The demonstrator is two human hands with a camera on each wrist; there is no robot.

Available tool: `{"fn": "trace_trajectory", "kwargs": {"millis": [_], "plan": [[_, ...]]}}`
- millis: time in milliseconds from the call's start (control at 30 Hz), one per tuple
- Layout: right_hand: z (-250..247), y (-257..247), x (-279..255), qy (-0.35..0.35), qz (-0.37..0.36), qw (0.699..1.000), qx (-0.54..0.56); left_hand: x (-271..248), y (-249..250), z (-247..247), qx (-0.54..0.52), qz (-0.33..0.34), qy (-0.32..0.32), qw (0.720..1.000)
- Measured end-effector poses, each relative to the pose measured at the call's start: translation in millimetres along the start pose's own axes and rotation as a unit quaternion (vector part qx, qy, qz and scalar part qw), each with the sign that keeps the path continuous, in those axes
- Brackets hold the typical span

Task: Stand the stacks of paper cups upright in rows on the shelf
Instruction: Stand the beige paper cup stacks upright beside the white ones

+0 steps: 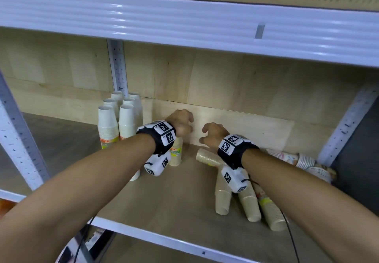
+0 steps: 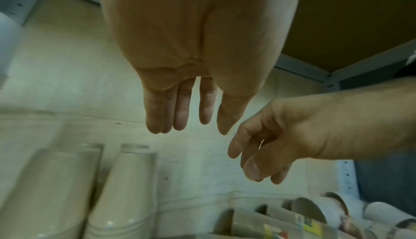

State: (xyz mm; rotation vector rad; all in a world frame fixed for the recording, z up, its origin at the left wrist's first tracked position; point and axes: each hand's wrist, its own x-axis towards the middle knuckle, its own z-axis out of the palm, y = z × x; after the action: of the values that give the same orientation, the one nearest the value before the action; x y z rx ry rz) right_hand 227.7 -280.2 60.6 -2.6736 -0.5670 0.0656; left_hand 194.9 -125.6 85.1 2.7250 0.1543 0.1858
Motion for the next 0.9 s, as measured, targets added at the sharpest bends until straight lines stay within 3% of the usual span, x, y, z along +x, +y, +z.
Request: {"fn": "trace_trajectory", "kwargs": {"millis": [367, 533, 900], "plan": [[0, 73, -84, -0.024, 0.081, 0.995, -0.043, -36, 56, 89, -0.020, 0.064, -0.142, 0.988], [7, 84, -113, -0.047, 0.088, 0.993, -0.058, -54, 56, 123, -0.032, 0.050, -0.185, 0.981], [54, 110, -130, -0.012, 0.135, 0.987, -0.083, -86, 52, 155, -0.017, 0.047, -0.181, 0.982]]}}
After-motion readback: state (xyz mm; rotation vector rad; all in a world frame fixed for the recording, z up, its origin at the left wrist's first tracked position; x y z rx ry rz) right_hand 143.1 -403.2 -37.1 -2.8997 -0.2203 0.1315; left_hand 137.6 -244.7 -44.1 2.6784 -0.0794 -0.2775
